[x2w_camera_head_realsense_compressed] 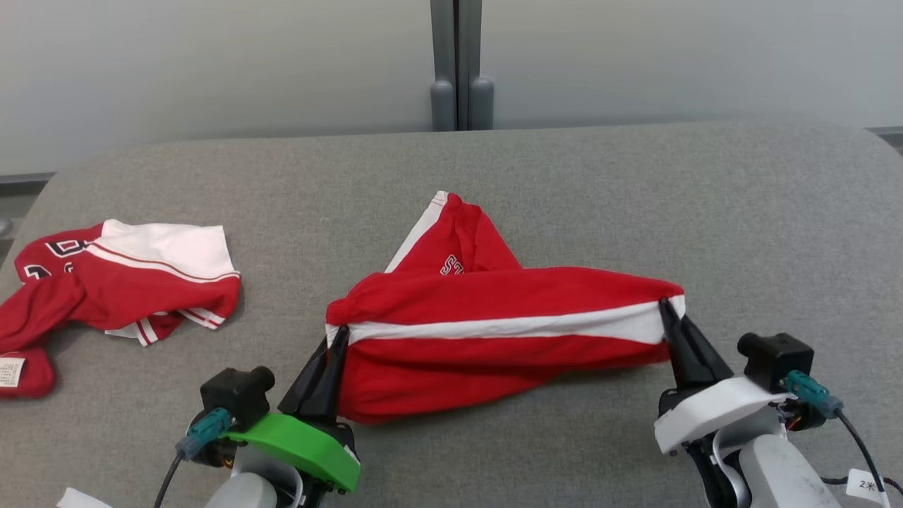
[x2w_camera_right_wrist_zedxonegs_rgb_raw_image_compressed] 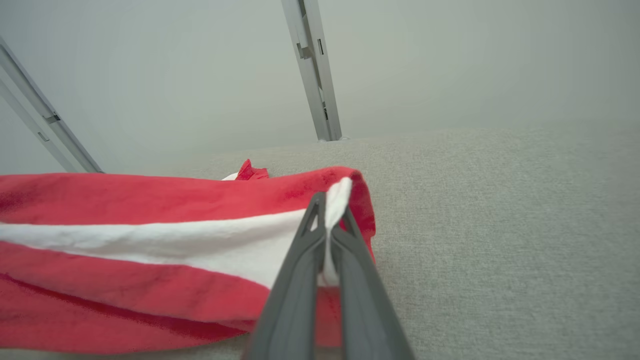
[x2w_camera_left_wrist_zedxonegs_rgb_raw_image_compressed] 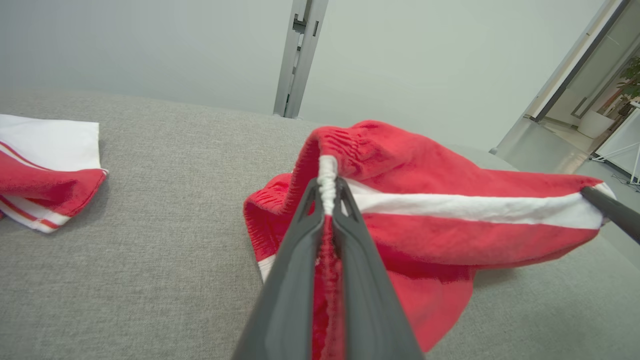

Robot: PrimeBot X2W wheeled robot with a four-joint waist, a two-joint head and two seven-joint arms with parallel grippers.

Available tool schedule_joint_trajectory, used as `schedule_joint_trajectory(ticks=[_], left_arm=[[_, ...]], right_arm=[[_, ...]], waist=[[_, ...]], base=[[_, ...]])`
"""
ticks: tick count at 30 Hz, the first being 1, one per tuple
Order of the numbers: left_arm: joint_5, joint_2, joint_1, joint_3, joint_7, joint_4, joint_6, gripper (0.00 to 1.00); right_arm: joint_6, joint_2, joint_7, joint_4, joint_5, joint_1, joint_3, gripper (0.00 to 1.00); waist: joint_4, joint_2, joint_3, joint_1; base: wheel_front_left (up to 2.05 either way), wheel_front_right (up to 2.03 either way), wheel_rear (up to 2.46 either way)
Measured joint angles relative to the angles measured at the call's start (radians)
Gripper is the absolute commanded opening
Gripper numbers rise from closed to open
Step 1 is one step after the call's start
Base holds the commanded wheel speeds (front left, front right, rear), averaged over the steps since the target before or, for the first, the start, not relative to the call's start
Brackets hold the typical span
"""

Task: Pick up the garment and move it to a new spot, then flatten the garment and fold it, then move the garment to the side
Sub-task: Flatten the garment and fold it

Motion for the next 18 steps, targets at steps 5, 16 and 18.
schedule_joint_trajectory(ticks=[5, 16, 18], left_arm=[[-0.062, 0.085, -0.083, -0.105, 0.006, -0.09, 0.0, 0.0], [-0.186, 0.295, -0.486, -0.105, 0.175, -0.286, -0.001, 0.0], [-0.185, 0.304, -0.545, -0.101, 0.192, -0.277, -0.001, 0.0]], right_arm=[[0.0, 0.0, 0.0, -0.111, 0.006, -0.034, -0.026, 0.0], [0.0, -0.088, 0.002, -0.245, -0.078, -0.362, -0.039, 0.0], [0.0, -0.099, 0.015, -0.232, -0.095, -0.442, -0.034, 0.0]], waist=[[-0.011, 0.0, -0.052, 0.0], [-0.048, 0.0, -0.058, 0.0], [-0.051, 0.0, -0.042, 0.0]], base=[[0.0, 0.0, 0.0], [0.0, 0.0, 0.0], [0.0, 0.0, 0.0]])
